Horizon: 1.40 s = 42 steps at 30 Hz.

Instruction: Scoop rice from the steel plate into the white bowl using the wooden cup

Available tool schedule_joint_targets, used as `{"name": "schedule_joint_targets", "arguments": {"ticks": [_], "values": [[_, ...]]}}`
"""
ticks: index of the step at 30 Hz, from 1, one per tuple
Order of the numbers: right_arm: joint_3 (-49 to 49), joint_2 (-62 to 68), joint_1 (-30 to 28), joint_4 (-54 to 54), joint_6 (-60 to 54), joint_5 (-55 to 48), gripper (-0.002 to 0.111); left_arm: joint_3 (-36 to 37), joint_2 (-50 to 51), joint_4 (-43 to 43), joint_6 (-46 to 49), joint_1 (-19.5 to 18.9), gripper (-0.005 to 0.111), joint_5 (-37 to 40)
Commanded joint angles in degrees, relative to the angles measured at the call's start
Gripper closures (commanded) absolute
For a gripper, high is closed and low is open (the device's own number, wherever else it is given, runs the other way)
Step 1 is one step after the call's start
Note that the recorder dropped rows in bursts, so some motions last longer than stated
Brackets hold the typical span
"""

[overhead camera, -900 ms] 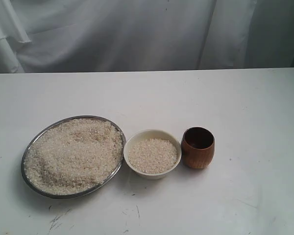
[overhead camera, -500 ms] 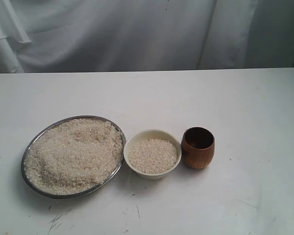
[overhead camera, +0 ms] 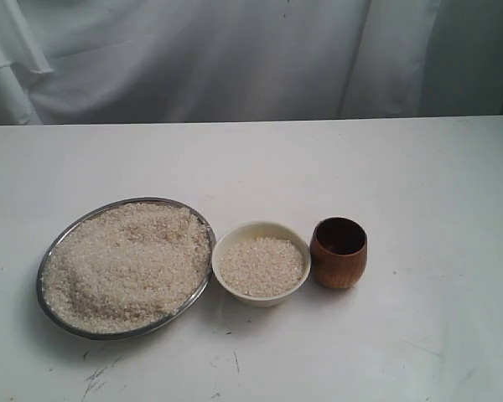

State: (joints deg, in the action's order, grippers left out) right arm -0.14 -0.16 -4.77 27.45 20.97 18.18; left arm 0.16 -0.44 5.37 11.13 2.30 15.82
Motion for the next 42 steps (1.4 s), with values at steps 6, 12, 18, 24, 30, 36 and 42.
{"name": "schedule_joint_targets", "arguments": {"ticks": [6,12,18,24,30,36,42], "values": [[-15.64,13.92,-0.49,-15.52,-12.50,-4.80,0.108,-0.16,0.44,0.06,-0.40,0.37,0.107,-0.58],[-34.37,36.30,-0.49,-22.73,-20.21,-6.75,0.108,-0.16,0.44,0.06,-0.01,0.37,0.107,-0.58],[-39.18,52.01,0.51,-29.22,-20.21,-2.87,0.108,-0.16,0.44,0.06,-0.01,0.37,0.107,-0.58],[-29.92,61.19,5.20,-32.87,-20.21,7.05,0.108,-0.16,0.44,0.06,-0.13,0.37,0.107,-0.58],[-17.54,67.01,9.98,-32.87,-18.80,23.19,0.108,-0.16,0.44,0.06,-0.13,0.37,0.107,-0.58],[-11.49,68.85,12.61,-33.30,-14.77,23.78,0.108,-0.16,0.44,0.06,-0.13,0.37,0.107,-0.58],[-9.73,68.99,14.46,-35.63,-15.75,20.73,0.108,-0.16,0.44,0.06,-0.13,0.37,0.107,-0.58]]}}
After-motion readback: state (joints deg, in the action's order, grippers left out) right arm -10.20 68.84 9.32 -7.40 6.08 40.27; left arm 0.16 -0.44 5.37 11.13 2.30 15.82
